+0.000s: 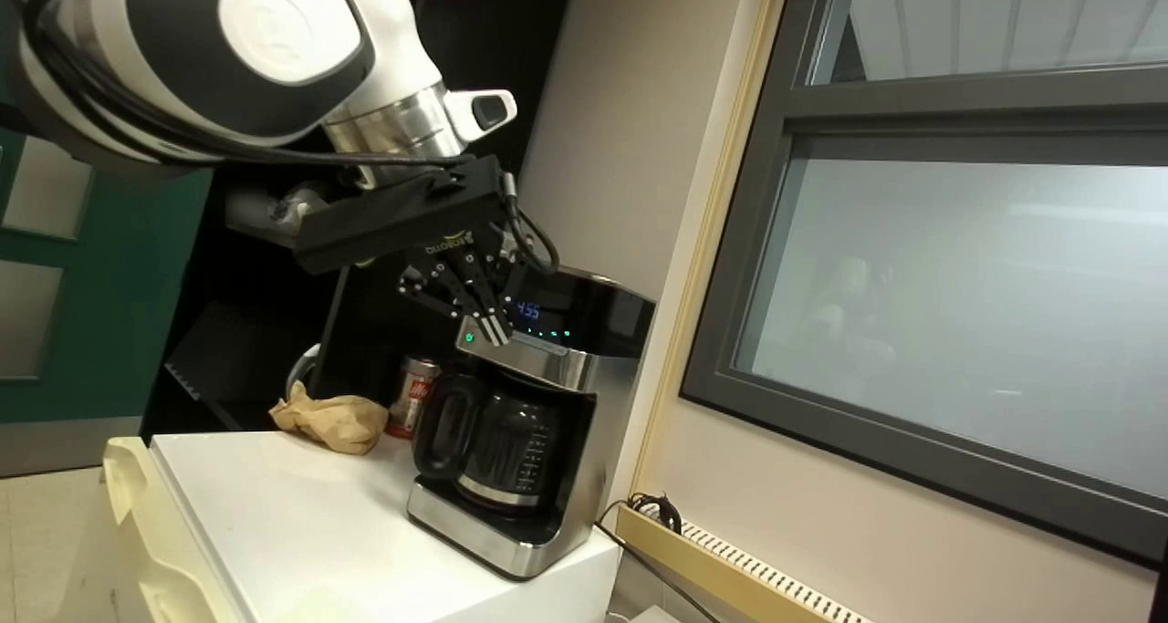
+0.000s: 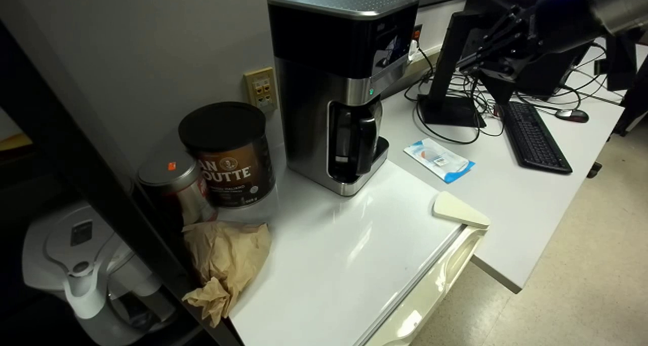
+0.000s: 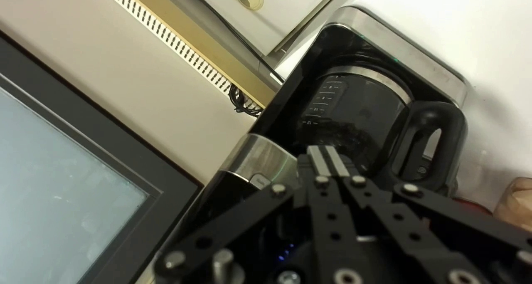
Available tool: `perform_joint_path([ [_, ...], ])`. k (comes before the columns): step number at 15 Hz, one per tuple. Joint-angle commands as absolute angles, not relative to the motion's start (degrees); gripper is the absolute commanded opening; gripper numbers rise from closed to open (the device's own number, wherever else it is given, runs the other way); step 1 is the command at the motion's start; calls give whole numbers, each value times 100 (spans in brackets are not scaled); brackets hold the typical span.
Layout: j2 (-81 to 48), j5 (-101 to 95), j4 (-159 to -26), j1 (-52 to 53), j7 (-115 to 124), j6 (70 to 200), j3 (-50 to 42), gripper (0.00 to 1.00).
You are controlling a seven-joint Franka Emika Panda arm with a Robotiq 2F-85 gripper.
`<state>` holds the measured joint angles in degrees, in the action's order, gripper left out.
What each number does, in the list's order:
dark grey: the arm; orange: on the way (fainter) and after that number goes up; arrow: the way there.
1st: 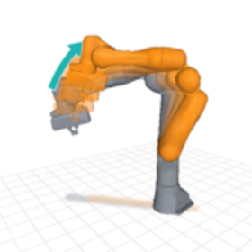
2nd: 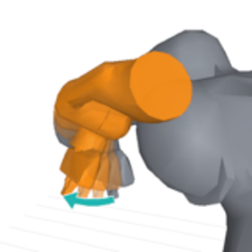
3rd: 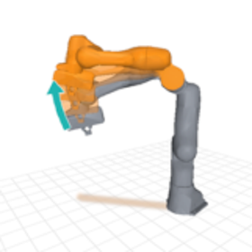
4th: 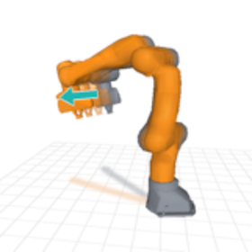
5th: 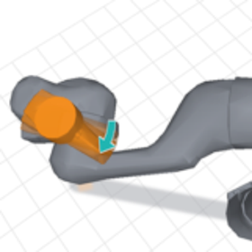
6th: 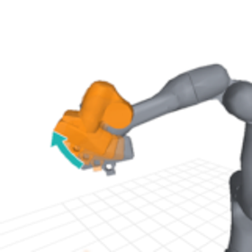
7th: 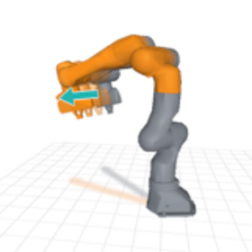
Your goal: Press a button on the coffeemaker
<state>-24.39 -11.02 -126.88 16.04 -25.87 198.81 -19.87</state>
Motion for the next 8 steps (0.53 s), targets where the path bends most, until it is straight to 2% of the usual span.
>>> perform_joint_path([
  [1, -2044, -1304, -13235, 1738, -2927, 20221, -2150, 0],
  [8, -1804, -1371, -13547, 1747, -3394, 20405, -2182, 0],
])
